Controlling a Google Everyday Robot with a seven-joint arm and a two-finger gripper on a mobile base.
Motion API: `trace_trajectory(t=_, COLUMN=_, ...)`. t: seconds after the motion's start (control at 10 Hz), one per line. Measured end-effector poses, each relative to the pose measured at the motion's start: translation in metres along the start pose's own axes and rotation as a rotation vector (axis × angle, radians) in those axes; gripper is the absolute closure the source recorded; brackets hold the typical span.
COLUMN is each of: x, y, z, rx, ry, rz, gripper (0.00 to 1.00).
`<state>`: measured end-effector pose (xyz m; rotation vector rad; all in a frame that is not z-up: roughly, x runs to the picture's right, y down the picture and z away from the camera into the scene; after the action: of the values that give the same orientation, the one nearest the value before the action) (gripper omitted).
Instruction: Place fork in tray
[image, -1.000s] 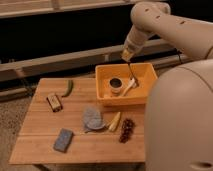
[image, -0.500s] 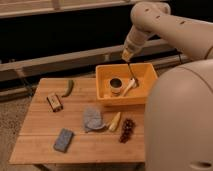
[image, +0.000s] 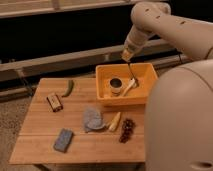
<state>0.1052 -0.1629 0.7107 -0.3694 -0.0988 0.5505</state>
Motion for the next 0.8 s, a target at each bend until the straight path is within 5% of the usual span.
trace_trajectory(t=0.5, x=0.0006, y=0.0001, z=0.0009, rx=-0.001, ry=0.001, rz=0.000, gripper=0.24)
trace_trajectory(t=0.8, x=0.0006, y=0.0000, z=0.0007, rx=-0.001, ry=0.001, rz=0.000, gripper=0.20)
